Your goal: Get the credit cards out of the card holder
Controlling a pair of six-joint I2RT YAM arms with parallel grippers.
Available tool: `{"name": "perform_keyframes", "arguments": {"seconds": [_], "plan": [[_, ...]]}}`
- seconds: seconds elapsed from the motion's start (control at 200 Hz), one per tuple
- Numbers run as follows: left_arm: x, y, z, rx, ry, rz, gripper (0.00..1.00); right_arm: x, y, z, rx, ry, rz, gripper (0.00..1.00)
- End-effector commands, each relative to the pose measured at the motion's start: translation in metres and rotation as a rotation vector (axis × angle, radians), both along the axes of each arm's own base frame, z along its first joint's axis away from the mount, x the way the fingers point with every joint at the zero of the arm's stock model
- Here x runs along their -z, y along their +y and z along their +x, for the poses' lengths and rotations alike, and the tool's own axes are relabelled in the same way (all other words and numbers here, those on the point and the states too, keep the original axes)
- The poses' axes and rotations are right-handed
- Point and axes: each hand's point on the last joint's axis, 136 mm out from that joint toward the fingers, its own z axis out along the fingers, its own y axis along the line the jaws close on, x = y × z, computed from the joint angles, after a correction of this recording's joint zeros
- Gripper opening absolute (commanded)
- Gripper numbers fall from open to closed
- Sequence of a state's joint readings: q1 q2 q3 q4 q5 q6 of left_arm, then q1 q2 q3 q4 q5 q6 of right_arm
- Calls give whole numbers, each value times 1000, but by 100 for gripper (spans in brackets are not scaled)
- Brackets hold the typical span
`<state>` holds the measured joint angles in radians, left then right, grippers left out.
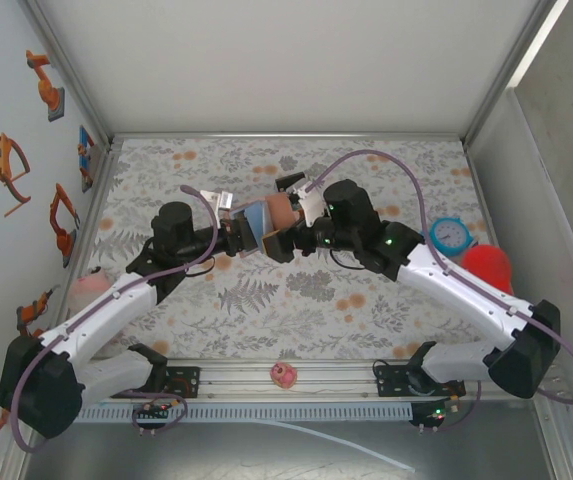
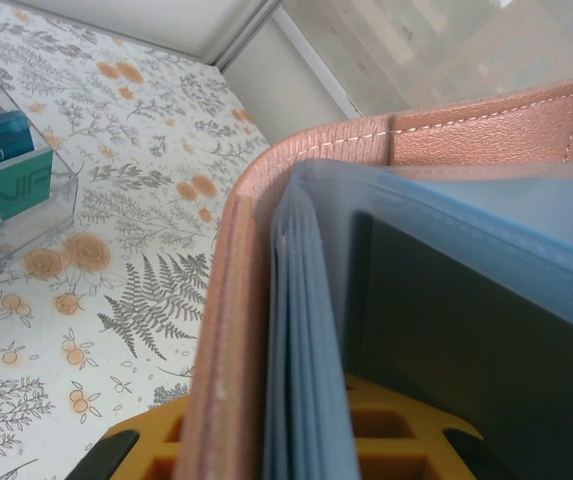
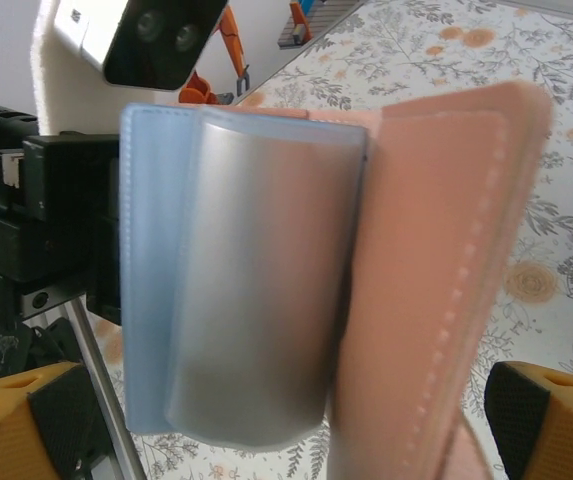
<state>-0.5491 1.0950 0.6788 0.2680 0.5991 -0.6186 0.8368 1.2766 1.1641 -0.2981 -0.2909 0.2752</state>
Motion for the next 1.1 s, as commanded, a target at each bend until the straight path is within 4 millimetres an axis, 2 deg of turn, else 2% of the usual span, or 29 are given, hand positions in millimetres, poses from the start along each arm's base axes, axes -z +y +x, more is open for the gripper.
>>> {"name": "perform_keyframes", "arguments": {"seconds": [0.0, 0.295, 0.451, 0.716, 0.871, 1.097], "plan": [[-23, -4, 3, 13, -32, -45, 6, -3, 10, -2, -39, -25, 16, 99], [-26, -7, 1, 41, -38, -60, 6, 3, 15, 5, -28, -16, -4, 99], [-26, -7, -1, 49, -45, -67, 5, 3, 14, 5, -19, -22, -3, 95], [-27, -11, -5, 87, -53, -83, 3, -4, 10, 0, -22, -35, 29, 91], [-30, -12, -8, 103, -63, -96, 3, -7, 5, 1, -3, -46, 35, 85], [-32, -12, -11, 118, -73, -103, 3, -12, -3, -1, 14, -69, 46, 85]]}}
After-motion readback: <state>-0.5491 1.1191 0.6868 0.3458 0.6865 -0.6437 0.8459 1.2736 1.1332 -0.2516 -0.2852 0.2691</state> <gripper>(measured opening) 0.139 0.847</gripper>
